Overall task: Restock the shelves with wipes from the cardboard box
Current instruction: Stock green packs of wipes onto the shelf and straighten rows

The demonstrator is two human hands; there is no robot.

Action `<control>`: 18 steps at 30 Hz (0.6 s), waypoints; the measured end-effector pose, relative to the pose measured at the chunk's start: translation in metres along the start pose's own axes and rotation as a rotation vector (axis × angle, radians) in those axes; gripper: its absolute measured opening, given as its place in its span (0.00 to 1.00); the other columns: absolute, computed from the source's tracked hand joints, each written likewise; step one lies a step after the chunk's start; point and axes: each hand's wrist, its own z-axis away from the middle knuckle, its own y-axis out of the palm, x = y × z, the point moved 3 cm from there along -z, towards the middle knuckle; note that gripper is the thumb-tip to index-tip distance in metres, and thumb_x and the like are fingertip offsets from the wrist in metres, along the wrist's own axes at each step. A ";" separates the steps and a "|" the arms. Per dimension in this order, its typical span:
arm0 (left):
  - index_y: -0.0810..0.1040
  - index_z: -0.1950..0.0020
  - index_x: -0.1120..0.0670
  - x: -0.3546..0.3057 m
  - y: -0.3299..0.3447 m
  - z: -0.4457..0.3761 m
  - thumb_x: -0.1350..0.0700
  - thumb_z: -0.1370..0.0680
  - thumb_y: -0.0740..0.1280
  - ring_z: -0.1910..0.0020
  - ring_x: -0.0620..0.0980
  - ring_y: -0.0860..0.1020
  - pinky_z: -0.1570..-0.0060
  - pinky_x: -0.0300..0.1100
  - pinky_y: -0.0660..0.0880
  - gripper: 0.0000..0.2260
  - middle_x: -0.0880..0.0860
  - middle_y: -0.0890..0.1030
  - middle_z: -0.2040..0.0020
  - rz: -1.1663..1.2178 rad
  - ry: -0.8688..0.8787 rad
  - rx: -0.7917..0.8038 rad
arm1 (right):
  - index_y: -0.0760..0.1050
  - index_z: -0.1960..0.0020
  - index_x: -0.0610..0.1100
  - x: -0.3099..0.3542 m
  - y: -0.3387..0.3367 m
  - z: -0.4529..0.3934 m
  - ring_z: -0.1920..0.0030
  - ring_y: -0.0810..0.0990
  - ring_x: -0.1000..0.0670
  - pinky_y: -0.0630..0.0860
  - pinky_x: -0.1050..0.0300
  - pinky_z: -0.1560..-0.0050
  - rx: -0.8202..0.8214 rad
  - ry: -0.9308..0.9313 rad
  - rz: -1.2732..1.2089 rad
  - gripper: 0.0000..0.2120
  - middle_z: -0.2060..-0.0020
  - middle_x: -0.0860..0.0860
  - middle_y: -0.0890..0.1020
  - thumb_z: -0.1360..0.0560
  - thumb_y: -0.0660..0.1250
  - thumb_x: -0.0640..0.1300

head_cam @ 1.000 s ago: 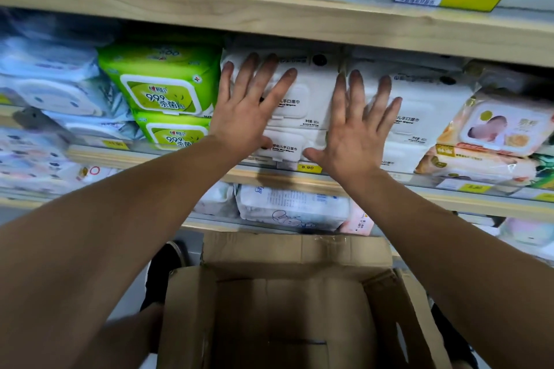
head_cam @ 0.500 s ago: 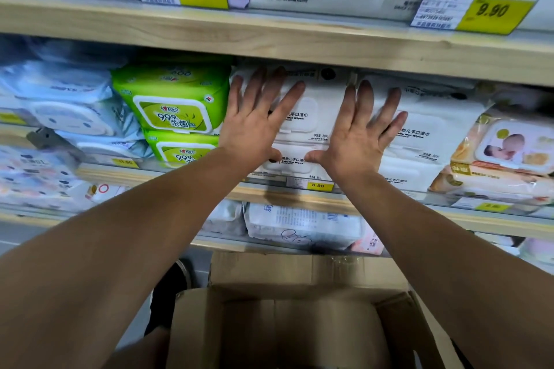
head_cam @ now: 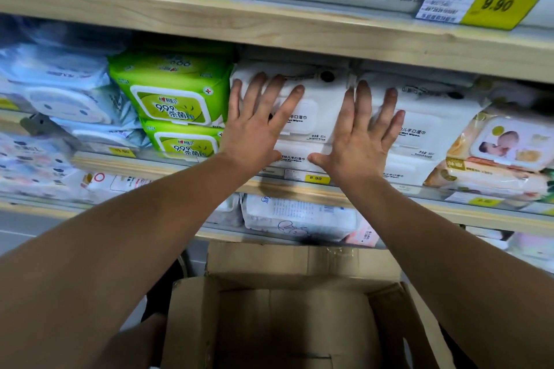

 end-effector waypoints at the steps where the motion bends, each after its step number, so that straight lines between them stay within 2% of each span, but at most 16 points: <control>1: 0.47 0.22 0.47 0.000 -0.002 0.000 0.38 0.44 0.77 0.26 0.62 0.54 0.29 0.64 0.45 0.59 0.56 0.54 0.25 0.009 0.003 -0.001 | 0.34 0.23 0.46 -0.003 -0.004 0.001 0.26 0.34 0.33 0.31 0.35 0.30 -0.007 -0.014 -0.001 0.62 0.23 0.49 0.38 0.37 0.72 0.68; 3: 0.50 0.23 0.48 -0.004 -0.009 -0.001 0.34 0.43 0.73 0.26 0.62 0.56 0.29 0.65 0.47 0.55 0.56 0.58 0.26 0.045 -0.022 0.000 | 0.42 0.23 0.47 -0.010 -0.013 0.005 0.24 0.40 0.35 0.36 0.37 0.28 -0.065 -0.051 -0.036 0.58 0.22 0.48 0.47 0.38 0.74 0.64; 5: 0.53 0.25 0.48 -0.013 -0.022 -0.005 0.33 0.39 0.69 0.27 0.62 0.57 0.30 0.67 0.48 0.48 0.56 0.61 0.27 0.101 -0.074 0.002 | 0.50 0.24 0.47 -0.017 -0.022 0.009 0.25 0.50 0.37 0.46 0.38 0.27 -0.159 -0.075 -0.096 0.51 0.24 0.46 0.57 0.37 0.75 0.60; 8: 0.53 0.25 0.41 -0.032 -0.039 -0.024 0.34 0.32 0.65 0.27 0.62 0.56 0.30 0.66 0.44 0.39 0.54 0.61 0.27 0.189 -0.117 0.010 | 0.57 0.26 0.46 -0.035 -0.032 0.005 0.28 0.60 0.40 0.53 0.40 0.29 -0.230 -0.050 -0.124 0.44 0.28 0.44 0.64 0.35 0.72 0.57; 12: 0.55 0.26 0.37 -0.050 -0.042 -0.042 0.39 0.27 0.64 0.28 0.60 0.59 0.31 0.68 0.45 0.31 0.49 0.66 0.29 0.237 -0.092 0.056 | 0.58 0.25 0.51 -0.063 -0.030 -0.003 0.26 0.57 0.42 0.47 0.39 0.26 -0.145 -0.039 -0.080 0.38 0.26 0.46 0.63 0.30 0.71 0.53; 18: 0.56 0.27 0.36 -0.046 -0.031 -0.044 0.40 0.26 0.64 0.29 0.59 0.59 0.30 0.64 0.46 0.30 0.47 0.67 0.29 0.244 -0.094 0.037 | 0.60 0.25 0.52 -0.076 -0.025 0.001 0.26 0.58 0.42 0.48 0.39 0.26 -0.163 -0.088 -0.063 0.34 0.27 0.47 0.65 0.28 0.70 0.48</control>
